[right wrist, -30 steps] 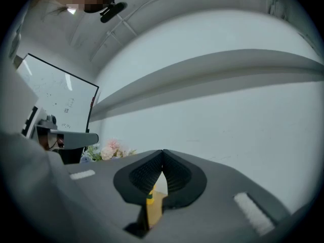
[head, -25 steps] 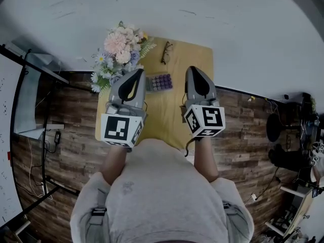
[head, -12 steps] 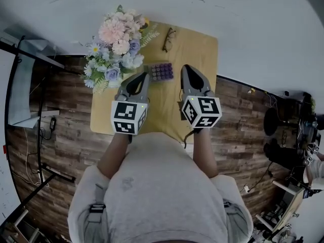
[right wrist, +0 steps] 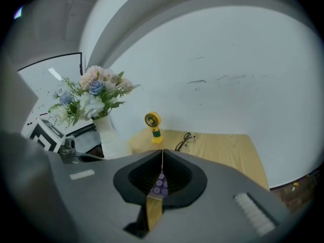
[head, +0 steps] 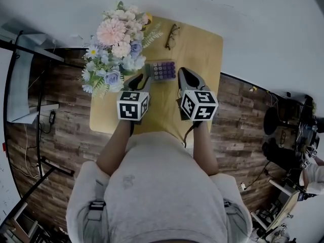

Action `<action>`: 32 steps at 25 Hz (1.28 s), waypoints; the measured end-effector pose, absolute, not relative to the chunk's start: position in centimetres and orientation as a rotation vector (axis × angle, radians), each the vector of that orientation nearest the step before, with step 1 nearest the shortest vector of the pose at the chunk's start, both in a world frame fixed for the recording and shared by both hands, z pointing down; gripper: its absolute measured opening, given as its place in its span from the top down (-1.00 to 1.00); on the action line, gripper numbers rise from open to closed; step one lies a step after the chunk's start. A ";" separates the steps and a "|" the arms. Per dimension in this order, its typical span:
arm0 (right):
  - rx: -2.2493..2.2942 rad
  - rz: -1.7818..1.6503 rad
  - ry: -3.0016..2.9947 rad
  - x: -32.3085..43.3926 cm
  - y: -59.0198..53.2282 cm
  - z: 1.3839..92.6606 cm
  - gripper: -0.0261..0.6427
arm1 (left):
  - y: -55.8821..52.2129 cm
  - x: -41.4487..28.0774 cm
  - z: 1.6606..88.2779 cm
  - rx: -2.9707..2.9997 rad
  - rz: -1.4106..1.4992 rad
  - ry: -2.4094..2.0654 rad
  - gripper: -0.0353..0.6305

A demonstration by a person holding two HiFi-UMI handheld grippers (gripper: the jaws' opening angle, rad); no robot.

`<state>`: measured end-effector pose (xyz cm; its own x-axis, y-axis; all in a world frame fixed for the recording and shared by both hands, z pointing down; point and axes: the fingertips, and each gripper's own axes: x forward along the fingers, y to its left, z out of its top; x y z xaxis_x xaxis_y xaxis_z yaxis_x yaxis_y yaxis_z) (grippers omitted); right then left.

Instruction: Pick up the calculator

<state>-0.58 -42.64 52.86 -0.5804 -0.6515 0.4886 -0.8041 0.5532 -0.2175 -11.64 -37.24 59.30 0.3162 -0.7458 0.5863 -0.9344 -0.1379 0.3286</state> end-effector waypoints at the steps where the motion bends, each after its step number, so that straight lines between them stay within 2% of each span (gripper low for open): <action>1: 1.177 0.624 -2.426 -0.7 -42.7 53.6 0.89 | -37.3 -11.7 59.9 1.917 0.380 -1.473 0.55; 6: 1.131 0.722 -2.336 -0.6 -43.0 57.3 0.82 | -37.9 -11.7 62.3 1.828 0.358 -1.439 0.43; 12: 1.071 0.783 -2.234 -0.7 -43.4 61.2 0.63 | -38.8 -11.8 63.5 1.773 0.348 -1.400 0.19; 22: 1.013 0.950 -2.177 -1.5 -44.4 65.0 0.25 | -39.7 -11.9 65.5 1.730 0.380 -1.383 0.14; 27: 1.007 1.026 -2.175 -1.8 -44.8 65.9 0.18 | -40.1 -11.7 65.9 1.718 0.380 -1.372 0.14; 32: 1.001 1.165 -2.191 -2.0 -44.7 66.3 0.22 | -40.5 -11.1 66.7 1.746 0.324 -1.335 0.14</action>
<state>-1.98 -44.72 66.30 -0.6288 -0.3843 0.6759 -0.7753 0.3762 -0.5073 -11.06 -40.52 66.74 0.3858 -0.6427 0.6619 -0.8744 -0.0259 0.4846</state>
